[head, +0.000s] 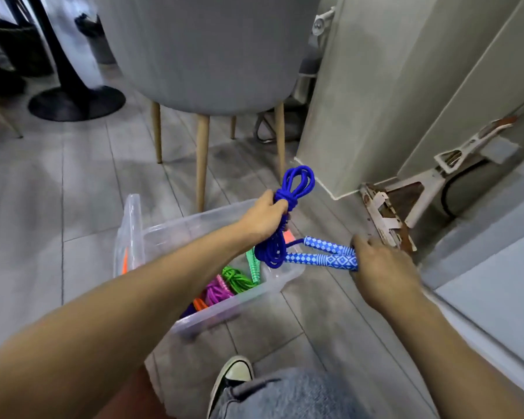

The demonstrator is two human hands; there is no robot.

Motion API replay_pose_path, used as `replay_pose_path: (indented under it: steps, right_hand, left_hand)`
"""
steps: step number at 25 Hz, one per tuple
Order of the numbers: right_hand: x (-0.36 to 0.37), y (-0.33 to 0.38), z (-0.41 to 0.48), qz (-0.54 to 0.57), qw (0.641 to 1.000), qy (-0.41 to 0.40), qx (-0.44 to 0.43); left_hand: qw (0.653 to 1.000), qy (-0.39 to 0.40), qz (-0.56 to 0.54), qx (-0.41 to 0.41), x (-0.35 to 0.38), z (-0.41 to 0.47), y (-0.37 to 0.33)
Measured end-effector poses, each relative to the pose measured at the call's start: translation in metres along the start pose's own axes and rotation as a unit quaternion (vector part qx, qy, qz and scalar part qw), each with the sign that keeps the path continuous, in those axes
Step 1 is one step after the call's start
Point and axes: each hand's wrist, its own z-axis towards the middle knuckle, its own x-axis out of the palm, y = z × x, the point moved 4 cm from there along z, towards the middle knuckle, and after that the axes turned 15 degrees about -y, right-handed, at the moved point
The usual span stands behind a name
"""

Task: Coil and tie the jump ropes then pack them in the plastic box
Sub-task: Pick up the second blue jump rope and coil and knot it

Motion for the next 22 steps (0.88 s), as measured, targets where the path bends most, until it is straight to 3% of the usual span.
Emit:
replay_pose_path:
  steps: [4,7,9,11,13,14,15,18,20,22]
  right_hand:
    - [0.038,0.052,0.043,-0.004,1.0,0.01,-0.014]
    - [0.062,0.088,0.068,-0.009,0.999,0.028,-0.015]
    - [0.09,0.107,0.081,0.049,0.995,0.079,0.035]
    - [0.122,0.122,0.091,0.183,0.963,0.155,0.123]
    - [0.155,0.138,0.097,0.322,0.892,0.253,0.19]
    - [0.173,0.144,0.1,0.363,0.861,0.286,0.213]
    - [0.189,0.149,0.103,0.371,0.854,0.295,0.214]
    - [0.229,0.159,0.112,0.301,0.904,0.26,0.156]
    - [0.243,0.162,0.109,0.278,0.912,0.279,0.118]
    - [0.25,0.166,0.103,0.26,0.911,0.313,0.061]
  left_hand:
    - [0.995,-0.071,0.066,0.022,-0.035,0.038,0.047]
    - [0.984,-0.033,0.163,0.064,-0.049,0.051,0.078]
    - [0.972,-0.009,0.21,0.102,-0.051,0.06,0.1]
    - [0.959,0.0,0.245,0.145,-0.052,0.075,0.121]
    - [0.931,-0.012,0.311,0.19,-0.055,0.094,0.137]
    - [0.914,-0.015,0.348,0.208,-0.057,0.101,0.144]
    - [0.894,-0.009,0.382,0.235,-0.058,0.106,0.152]
    - [0.819,0.026,0.473,0.324,-0.056,0.117,0.176]
    - [0.804,0.087,0.512,0.289,-0.051,0.122,0.199]
    - [0.778,0.198,0.56,0.205,-0.044,0.116,0.224]
